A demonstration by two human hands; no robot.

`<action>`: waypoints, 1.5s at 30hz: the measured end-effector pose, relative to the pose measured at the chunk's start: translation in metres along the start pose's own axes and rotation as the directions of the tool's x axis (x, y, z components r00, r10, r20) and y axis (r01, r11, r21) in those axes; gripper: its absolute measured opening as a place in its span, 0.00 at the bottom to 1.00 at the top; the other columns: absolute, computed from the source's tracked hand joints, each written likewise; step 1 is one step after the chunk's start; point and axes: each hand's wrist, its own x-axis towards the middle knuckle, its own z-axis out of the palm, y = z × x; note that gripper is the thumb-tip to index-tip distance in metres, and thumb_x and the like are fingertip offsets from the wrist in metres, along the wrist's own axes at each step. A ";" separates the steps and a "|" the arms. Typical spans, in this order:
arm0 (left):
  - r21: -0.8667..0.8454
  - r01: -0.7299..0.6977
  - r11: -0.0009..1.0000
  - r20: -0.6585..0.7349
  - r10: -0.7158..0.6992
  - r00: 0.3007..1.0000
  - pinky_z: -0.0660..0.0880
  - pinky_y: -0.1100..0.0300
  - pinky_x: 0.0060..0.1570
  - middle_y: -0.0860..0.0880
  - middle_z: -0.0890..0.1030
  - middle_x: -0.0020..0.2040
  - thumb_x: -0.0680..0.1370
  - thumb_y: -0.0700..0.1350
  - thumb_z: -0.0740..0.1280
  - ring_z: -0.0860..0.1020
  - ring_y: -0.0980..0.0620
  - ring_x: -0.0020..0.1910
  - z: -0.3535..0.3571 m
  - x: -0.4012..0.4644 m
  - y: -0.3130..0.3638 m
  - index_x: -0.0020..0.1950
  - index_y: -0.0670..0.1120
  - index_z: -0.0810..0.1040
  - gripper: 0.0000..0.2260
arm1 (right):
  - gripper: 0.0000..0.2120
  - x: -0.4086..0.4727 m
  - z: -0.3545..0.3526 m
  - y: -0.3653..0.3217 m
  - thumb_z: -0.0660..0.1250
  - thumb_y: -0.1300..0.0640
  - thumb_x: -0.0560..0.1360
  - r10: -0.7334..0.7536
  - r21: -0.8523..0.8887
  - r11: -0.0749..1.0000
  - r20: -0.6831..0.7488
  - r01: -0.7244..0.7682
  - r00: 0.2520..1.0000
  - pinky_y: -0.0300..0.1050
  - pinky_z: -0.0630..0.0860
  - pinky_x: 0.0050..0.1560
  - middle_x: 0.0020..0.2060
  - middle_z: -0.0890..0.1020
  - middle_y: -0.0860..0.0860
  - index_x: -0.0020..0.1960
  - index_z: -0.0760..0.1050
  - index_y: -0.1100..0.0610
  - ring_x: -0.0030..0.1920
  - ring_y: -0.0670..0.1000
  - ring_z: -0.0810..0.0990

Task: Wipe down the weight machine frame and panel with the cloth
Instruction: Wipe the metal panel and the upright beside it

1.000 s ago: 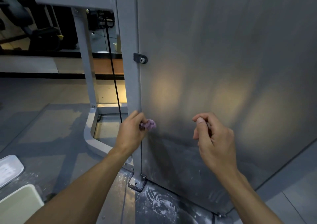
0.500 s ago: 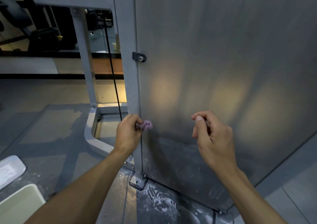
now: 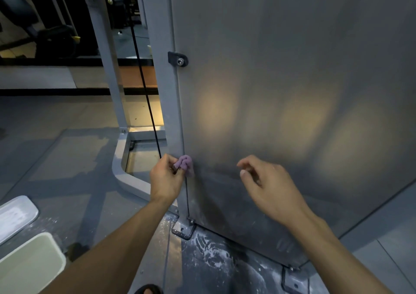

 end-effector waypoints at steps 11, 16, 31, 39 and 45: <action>-0.291 0.189 0.938 -0.241 -0.263 0.934 0.75 0.63 0.37 0.51 0.81 0.40 0.79 0.56 0.72 0.80 0.50 0.40 0.021 -0.020 -0.009 0.43 0.53 0.73 0.12 | 0.07 -0.006 -0.014 0.005 0.67 0.59 0.80 -0.067 0.029 0.997 -0.108 0.071 0.992 0.46 0.79 0.49 0.48 0.83 0.43 0.56 0.80 0.51 0.46 0.44 0.81; -0.292 0.139 0.946 -0.353 -0.241 0.904 0.76 0.54 0.47 0.51 0.79 0.45 0.78 0.60 0.69 0.76 0.46 0.50 0.030 -0.028 -0.006 0.46 0.53 0.75 0.13 | 0.07 -0.015 -0.017 0.014 0.69 0.62 0.79 -0.075 0.014 0.997 -0.118 0.077 0.990 0.27 0.71 0.43 0.45 0.83 0.43 0.53 0.81 0.52 0.45 0.41 0.80; -0.240 0.120 0.963 -0.287 -0.189 0.939 0.72 0.72 0.40 0.55 0.75 0.50 0.81 0.56 0.67 0.74 0.67 0.45 0.051 -0.044 -0.019 0.54 0.47 0.75 0.13 | 0.08 -0.006 -0.006 0.009 0.69 0.63 0.79 -0.097 -0.001 0.995 -0.160 0.098 0.982 0.25 0.70 0.42 0.42 0.85 0.41 0.52 0.82 0.51 0.43 0.40 0.82; -0.172 -0.047 0.984 -0.133 0.024 0.991 0.74 0.72 0.43 0.54 0.73 0.53 0.79 0.40 0.71 0.74 0.69 0.49 0.081 -0.073 -0.006 0.57 0.44 0.76 0.08 | 0.06 -0.007 -0.001 0.006 0.66 0.59 0.79 -0.119 -0.006 0.993 -0.167 0.120 0.979 0.27 0.72 0.43 0.42 0.86 0.41 0.52 0.81 0.51 0.43 0.41 0.82; -0.245 0.004 0.969 -0.274 -0.073 0.959 0.77 0.67 0.45 0.52 0.75 0.53 0.81 0.49 0.70 0.75 0.62 0.47 0.050 -0.047 -0.021 0.57 0.45 0.76 0.09 | 0.07 -0.008 -0.001 0.001 0.69 0.63 0.79 -0.110 -0.008 0.994 -0.172 0.110 0.979 0.29 0.72 0.40 0.40 0.85 0.42 0.51 0.82 0.52 0.42 0.42 0.82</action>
